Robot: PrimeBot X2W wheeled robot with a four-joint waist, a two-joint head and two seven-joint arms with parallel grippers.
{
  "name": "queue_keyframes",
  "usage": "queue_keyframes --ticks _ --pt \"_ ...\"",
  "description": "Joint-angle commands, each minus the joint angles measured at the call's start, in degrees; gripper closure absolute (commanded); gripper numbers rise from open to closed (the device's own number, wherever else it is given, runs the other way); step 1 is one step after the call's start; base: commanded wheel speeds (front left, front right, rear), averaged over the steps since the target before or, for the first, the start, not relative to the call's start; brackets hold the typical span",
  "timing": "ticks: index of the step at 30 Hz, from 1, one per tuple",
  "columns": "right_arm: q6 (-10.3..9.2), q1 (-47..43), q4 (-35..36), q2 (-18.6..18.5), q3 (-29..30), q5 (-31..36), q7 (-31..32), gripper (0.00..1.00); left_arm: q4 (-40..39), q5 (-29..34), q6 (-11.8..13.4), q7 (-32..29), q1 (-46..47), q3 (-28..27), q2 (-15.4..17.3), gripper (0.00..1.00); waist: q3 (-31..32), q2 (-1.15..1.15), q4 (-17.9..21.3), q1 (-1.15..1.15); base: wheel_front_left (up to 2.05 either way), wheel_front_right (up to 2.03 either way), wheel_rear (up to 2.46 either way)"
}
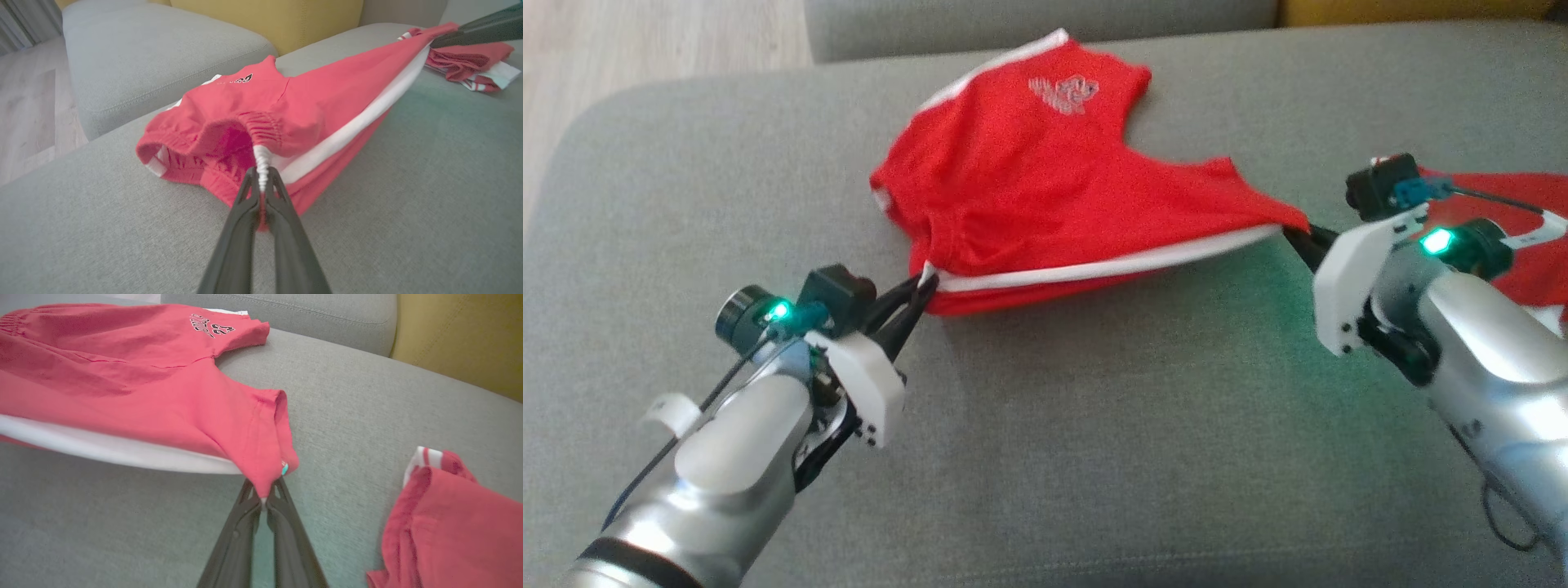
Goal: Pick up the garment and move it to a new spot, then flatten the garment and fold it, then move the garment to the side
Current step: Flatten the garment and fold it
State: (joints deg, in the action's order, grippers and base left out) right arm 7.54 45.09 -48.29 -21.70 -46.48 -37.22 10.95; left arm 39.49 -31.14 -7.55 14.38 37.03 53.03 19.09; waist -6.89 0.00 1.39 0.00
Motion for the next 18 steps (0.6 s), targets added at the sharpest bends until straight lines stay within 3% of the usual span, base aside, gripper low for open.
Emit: queue_keyframes --ticks 1,8,18 --pt "-0.05 -0.05 2.54 -2.25 -1.31 -1.64 1.07 1.00 -1.74 0.59 0.07 0.51 2.43 -1.20 3.01 1.00 1.89 0.00 0.26 0.00 0.00 0.00 0.00" --pt "-0.05 -4.18 8.48 -9.56 -8.47 -8.32 9.45 1.00 -5.53 -1.15 0.07 -1.80 -2.20 2.86 4.95 1.00 5.61 0.00 0.50 0.00 0.00 0.00 0.00" --pt "-0.05 -7.38 16.59 -18.01 -12.96 -15.02 17.13 1.00 -17.08 -4.05 0.15 -7.59 -8.06 6.31 9.13 1.00 7.59 0.00 1.01 0.00 0.00 0.00 0.00"
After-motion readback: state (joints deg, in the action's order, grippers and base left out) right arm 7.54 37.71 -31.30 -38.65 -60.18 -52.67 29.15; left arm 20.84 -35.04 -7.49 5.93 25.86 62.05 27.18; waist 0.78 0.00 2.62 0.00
